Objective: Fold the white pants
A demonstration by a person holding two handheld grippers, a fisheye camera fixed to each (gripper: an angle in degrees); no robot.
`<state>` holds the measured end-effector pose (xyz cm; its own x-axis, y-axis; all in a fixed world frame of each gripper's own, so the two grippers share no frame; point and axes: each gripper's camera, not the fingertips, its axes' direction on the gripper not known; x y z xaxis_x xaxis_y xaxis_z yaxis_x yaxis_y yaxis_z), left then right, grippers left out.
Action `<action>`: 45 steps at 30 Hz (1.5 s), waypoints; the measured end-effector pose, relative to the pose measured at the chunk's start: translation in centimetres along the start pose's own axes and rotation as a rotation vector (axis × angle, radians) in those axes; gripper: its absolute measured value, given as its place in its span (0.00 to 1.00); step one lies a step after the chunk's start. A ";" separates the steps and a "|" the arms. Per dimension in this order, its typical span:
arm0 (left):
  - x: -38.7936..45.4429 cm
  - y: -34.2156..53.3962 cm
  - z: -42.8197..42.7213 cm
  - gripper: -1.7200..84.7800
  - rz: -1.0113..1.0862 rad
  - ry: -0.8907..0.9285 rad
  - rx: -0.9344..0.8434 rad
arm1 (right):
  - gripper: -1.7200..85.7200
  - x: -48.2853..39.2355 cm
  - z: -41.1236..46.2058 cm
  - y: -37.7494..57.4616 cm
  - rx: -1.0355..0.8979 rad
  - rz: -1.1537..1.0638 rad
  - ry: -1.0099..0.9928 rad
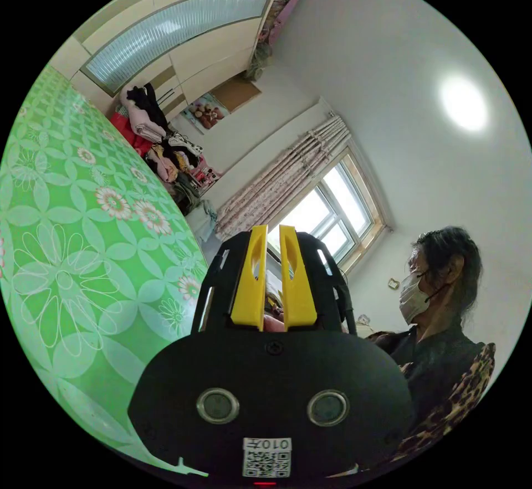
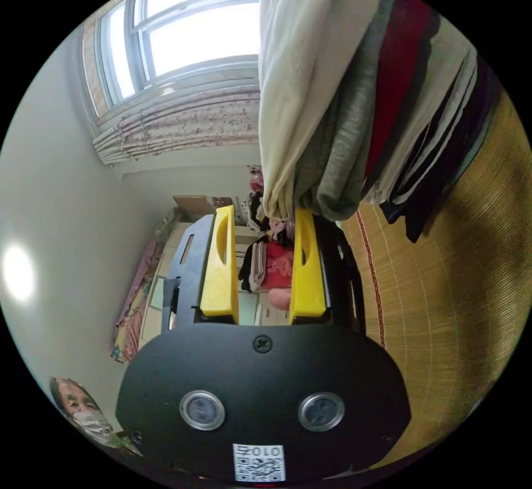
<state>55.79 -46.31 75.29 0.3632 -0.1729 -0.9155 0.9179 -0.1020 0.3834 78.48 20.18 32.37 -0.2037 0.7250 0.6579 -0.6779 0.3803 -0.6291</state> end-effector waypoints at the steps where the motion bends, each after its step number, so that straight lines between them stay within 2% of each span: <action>1: -0.5 0.1 -0.2 0.05 -0.006 -0.001 -0.001 | 0.19 0.4 0.2 0.0 0.000 0.012 0.004; 5: -1.7 0.5 -1.1 0.04 -0.038 -0.017 0.013 | 0.18 1.9 -0.2 -0.2 0.067 0.047 -0.067; 10: -0.7 1.7 -3.0 0.03 0.009 -0.063 0.064 | 0.17 2.0 -0.2 -0.2 0.067 0.037 -0.027; 17: -2.9 2.8 -4.9 0.02 -0.053 -0.063 0.114 | 0.13 2.2 -0.8 -0.2 0.028 0.080 0.039; 24: -4.1 2.0 -7.1 0.02 -0.071 -0.071 0.135 | 0.12 2.9 -1.4 1.4 0.048 0.108 -0.010; 31: -7.0 1.9 -8.8 0.02 -0.133 -0.075 0.112 | 0.08 0.5 -2.3 1.5 -0.031 0.042 0.058; 38: -11.0 0.9 -8.4 0.02 -0.212 -0.017 0.005 | 0.07 -2.9 -3.7 1.9 -0.059 0.043 -0.007; 45: -13.4 -0.8 -11.3 0.02 -0.238 0.046 -0.005 | 0.06 -6.1 -6.0 2.2 -0.094 -0.058 0.015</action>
<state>52.02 -32.80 85.88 0.1436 -0.0996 -0.9846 0.9792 -0.1295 0.1559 82.41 20.00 24.46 -0.1554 0.7086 0.6883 -0.6191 0.4731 -0.6269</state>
